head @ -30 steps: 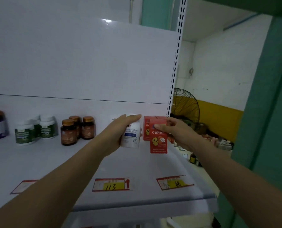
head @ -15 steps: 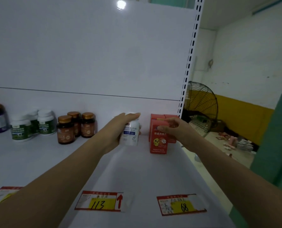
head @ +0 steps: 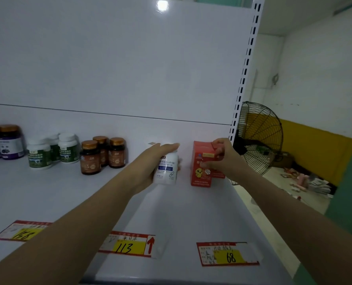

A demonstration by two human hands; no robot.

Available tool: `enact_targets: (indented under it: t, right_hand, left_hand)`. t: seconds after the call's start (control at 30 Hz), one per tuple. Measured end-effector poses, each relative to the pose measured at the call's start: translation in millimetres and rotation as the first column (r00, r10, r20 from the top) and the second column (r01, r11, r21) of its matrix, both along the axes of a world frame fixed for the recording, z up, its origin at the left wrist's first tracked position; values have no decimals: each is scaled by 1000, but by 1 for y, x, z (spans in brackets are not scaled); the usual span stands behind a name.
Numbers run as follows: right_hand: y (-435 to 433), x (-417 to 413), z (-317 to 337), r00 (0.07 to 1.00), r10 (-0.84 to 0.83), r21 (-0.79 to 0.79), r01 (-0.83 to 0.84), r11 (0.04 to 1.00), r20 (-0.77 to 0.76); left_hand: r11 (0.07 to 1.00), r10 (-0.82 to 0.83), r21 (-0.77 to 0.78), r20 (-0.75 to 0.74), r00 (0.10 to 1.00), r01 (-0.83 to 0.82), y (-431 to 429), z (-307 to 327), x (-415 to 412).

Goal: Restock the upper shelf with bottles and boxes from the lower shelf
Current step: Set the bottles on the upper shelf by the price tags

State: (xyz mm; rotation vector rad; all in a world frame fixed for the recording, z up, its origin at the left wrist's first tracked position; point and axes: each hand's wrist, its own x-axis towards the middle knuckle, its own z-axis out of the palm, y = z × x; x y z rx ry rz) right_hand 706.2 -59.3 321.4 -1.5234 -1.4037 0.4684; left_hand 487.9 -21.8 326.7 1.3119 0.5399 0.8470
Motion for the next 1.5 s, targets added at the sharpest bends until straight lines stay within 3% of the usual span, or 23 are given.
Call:
enact_targets:
  t: [0.2, 0.33, 0.47, 0.63, 0.7, 0.87, 1.17, 1.5]
  right_hand:
    - [0, -5, 4, 990, -90, 7, 90, 996, 109]
    - [-6, -17, 25, 891, -167, 12, 179, 984, 422]
    - [-14, -51, 59, 745, 76, -177, 58, 982, 663]
    - [-15, -109, 63, 556, 295, -401, 76, 913, 777]
    - [-11, -127, 59, 503, 336, -419, 58, 906, 796]
    - [-4, -174, 57, 469, 425, -444, -75, 893, 774]
    - [12, -320, 61, 251, 499, -440, -257, 860, 829]
    - [21, -564, 49, 204, 520, -389, -458, 799, 829]
  left_hand:
    - [1000, 10, 19, -42, 999, -9, 4, -2, -5]
    - [995, 86, 65, -111, 990, -79, 3, 3, -15]
    - [979, 195, 83, -142, 971, -184, 0, 9, -30]
    - [951, 304, 111, -170, 937, -288, -17, 14, -63]
    - [936, 348, 107, -155, 925, -334, -27, 17, -82]
    - [896, 444, 103, -156, 882, -433, -46, 12, -134]
    - [716, 695, 101, -197, 691, -691, -85, 6, -283]
    - [483, 868, 162, -223, 444, -861, -113, -2, -505]
